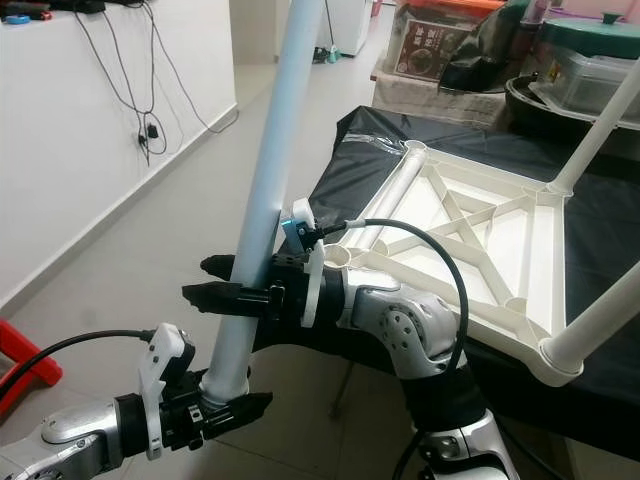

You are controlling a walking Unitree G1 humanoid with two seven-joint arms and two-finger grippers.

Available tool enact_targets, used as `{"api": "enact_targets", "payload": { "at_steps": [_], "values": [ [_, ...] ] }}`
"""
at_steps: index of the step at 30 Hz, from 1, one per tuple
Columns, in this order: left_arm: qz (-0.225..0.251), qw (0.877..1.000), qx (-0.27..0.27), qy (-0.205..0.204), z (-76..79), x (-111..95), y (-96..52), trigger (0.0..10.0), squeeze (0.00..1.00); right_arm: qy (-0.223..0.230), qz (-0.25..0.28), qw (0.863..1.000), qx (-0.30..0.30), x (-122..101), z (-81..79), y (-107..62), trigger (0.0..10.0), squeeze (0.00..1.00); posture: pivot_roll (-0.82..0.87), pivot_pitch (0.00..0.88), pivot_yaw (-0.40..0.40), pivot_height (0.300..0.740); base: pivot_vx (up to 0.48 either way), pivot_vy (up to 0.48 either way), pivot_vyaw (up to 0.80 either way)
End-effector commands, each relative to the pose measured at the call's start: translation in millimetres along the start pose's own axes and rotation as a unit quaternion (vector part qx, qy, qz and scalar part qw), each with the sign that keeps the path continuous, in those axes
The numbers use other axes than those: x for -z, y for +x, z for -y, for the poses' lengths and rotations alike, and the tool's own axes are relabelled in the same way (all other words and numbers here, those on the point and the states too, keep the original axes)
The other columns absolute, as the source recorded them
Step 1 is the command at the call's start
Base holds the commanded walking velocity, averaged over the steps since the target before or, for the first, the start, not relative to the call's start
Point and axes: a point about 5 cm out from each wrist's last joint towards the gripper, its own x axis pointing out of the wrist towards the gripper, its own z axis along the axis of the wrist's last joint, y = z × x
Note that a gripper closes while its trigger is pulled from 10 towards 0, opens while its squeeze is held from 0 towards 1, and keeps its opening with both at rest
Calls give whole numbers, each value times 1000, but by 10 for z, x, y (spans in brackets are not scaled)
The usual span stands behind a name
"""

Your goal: Building children table

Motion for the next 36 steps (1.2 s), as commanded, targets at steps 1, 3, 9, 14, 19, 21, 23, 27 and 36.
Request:
{"api": "enact_targets", "payload": {
  "at_steps": [1,3,9,14,19,21,23,27,36],
  "values": [
    [-13,1000,5,-4,20,26,1,10000,0,-4,-6,1000,-25,-11,-64,73,0,0,52,61,-61,740,0,0,0],
    [-13,1000,5,-4,20,26,1,10000,0,-4,-6,1000,-25,-11,-64,73,0,0,52,61,-61,740,0,0,0],
    [-18,1000,5,-8,12,36,-7,10000,0,4,-11,999,-42,6,-111,54,0,0,50,55,-62,740,0,0,0],
    [-21,1000,-11,-14,-31,46,3,10000,0,5,-6,999,-44,-8,-115,46,0,0,50,52,-60,740,0,0,0],
    [-17,1000,-19,-12,-33,41,17,10000,1000,2,3,999,-36,-55,-86,16,0,0,51,54,-60,740,0,0,0],
    [-13,999,-26,-14,-27,46,16,10000,1000,-2,12,1000,-23,-110,-43,-21,0,0,51,53,-59,740,0,0,0],
    [-11,999,-30,-17,-16,57,10,10000,1000,-11,23,1000,-6,-177,10,-69,0,0,53,54,-61,740,0,0,0],
    [-2,998,-65,-22,-22,79,-13,10000,686,-37,57,996,65,-351,182,-218,0,0,57,55,-63,740,0,0,0],
    [68,981,-182,-22,-97,-15,23,10000,0,-128,167,902,376,-711,685,-601,0,0,61,58,-63,740,0,0,0]
  ]
}}
